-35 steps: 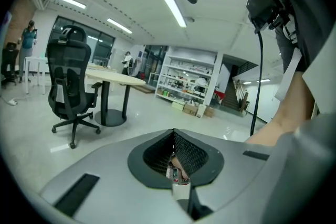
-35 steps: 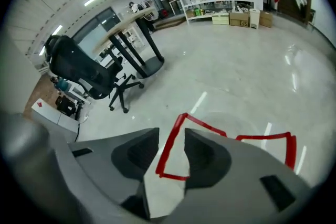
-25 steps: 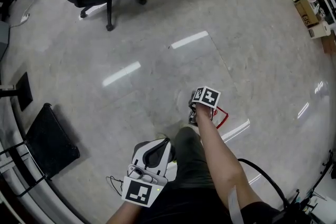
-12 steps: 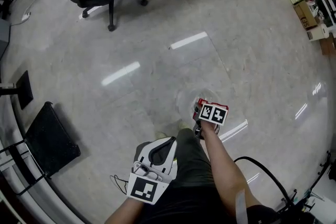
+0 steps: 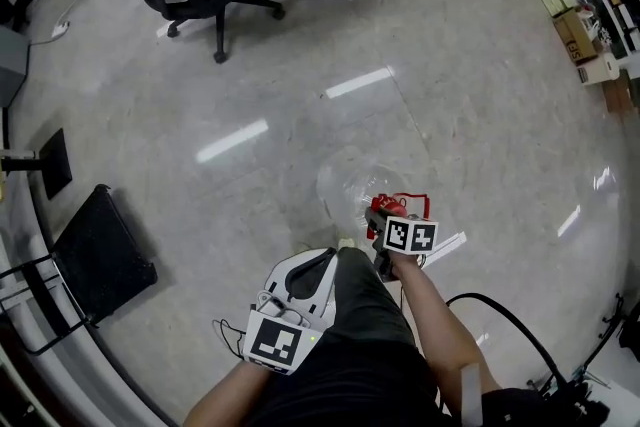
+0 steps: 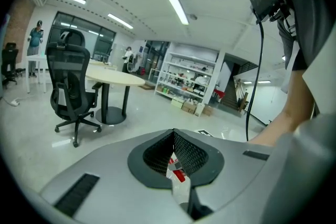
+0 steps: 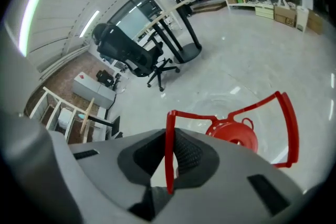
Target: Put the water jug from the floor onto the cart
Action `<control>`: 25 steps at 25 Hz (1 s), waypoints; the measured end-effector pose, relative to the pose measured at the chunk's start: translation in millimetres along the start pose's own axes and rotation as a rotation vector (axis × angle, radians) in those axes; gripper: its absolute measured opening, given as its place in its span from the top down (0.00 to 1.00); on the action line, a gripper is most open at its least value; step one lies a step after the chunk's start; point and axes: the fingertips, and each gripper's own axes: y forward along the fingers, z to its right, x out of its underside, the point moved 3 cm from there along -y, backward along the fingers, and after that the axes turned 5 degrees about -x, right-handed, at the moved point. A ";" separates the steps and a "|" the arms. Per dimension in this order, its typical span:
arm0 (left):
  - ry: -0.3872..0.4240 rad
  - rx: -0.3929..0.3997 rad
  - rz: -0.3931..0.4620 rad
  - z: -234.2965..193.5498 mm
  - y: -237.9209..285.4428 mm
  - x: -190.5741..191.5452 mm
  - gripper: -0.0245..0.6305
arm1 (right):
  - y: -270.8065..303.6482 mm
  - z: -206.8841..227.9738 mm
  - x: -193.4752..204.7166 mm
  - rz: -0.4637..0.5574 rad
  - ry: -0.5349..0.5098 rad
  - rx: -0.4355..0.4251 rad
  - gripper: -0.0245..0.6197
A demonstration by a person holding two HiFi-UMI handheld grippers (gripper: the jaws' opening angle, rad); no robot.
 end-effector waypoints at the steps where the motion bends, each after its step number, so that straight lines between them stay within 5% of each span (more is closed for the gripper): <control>1: 0.000 -0.004 -0.003 6.4 -8.8 -12.0 0.96 | -16.5 -19.6 -5.7 -0.004 -0.022 -0.024 0.90; 11: -0.011 -0.153 0.067 49.4 -59.2 -115.2 0.96 | -125.1 -164.1 -72.0 -0.069 -0.227 -0.213 0.91; 17: -0.023 -0.339 0.125 52.7 -80.5 -130.5 0.96 | -113.9 -213.1 -77.5 -0.166 -0.357 -0.350 0.91; 25: -0.068 -0.569 0.195 36.6 -144.4 -127.0 0.96 | -89.2 -276.6 -56.7 -0.283 -0.472 -0.431 0.91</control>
